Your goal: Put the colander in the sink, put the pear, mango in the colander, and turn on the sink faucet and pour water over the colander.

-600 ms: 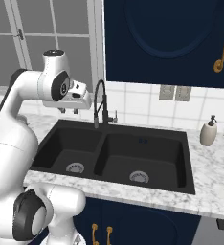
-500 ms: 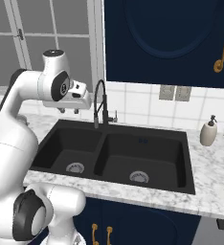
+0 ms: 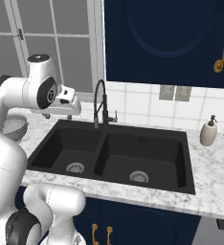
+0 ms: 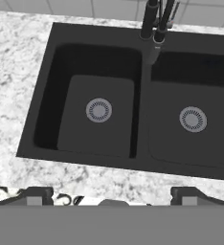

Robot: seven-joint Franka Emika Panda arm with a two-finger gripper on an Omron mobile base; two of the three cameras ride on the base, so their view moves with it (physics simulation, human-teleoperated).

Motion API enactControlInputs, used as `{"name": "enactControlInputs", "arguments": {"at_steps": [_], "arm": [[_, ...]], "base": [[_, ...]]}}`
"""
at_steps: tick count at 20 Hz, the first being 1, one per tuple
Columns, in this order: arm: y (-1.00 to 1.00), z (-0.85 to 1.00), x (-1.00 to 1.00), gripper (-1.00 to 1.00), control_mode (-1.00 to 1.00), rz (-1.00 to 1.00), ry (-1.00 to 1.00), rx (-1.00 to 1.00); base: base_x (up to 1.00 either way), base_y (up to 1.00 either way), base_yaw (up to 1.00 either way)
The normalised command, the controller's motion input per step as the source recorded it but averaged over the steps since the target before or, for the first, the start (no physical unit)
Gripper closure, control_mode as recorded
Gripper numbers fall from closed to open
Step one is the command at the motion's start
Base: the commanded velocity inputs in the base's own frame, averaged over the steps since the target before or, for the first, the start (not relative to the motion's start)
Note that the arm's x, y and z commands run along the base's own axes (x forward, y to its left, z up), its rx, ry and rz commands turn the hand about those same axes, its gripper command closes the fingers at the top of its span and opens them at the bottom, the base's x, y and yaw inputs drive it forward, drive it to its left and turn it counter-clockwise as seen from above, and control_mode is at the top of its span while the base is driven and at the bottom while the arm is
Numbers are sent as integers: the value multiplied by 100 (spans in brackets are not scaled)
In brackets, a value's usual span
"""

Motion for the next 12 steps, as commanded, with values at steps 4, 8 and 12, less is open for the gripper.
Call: {"name": "enactControlInputs", "arguments": {"at_steps": [4, 8, 12], "arm": [[68, -21, -17, -100, -100, -16, 1, 0], [80, -35, 1, -100, -100, -33, 18, 1], [85, -39, 20, -100, -100, -33, 20, 0]], "base": [[0, 0, 0], [0, 0, 0], [0, 0, 0]]}}
